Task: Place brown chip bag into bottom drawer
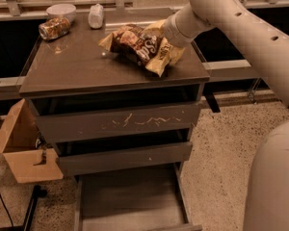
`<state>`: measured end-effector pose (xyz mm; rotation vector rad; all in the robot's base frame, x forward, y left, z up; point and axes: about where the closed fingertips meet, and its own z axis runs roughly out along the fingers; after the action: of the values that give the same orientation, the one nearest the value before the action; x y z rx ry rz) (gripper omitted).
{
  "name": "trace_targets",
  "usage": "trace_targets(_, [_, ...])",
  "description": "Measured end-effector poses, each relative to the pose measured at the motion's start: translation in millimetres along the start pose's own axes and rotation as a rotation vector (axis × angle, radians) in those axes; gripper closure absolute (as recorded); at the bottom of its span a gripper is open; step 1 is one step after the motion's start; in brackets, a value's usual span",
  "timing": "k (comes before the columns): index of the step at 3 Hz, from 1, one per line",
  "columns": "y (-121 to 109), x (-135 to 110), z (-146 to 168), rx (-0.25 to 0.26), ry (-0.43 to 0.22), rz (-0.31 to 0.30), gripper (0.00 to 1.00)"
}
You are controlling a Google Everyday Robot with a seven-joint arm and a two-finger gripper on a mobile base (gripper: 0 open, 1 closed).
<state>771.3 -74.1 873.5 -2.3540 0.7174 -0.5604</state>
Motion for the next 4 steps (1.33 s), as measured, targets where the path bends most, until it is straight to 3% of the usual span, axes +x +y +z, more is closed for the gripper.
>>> trace_targets(3, [-0.1,-0.1,0.1,0.0,0.0,0.0,1.0])
trace_targets(4, [-3.4,-0.5,-0.7,-0.001,-0.003,-0.004,1.0])
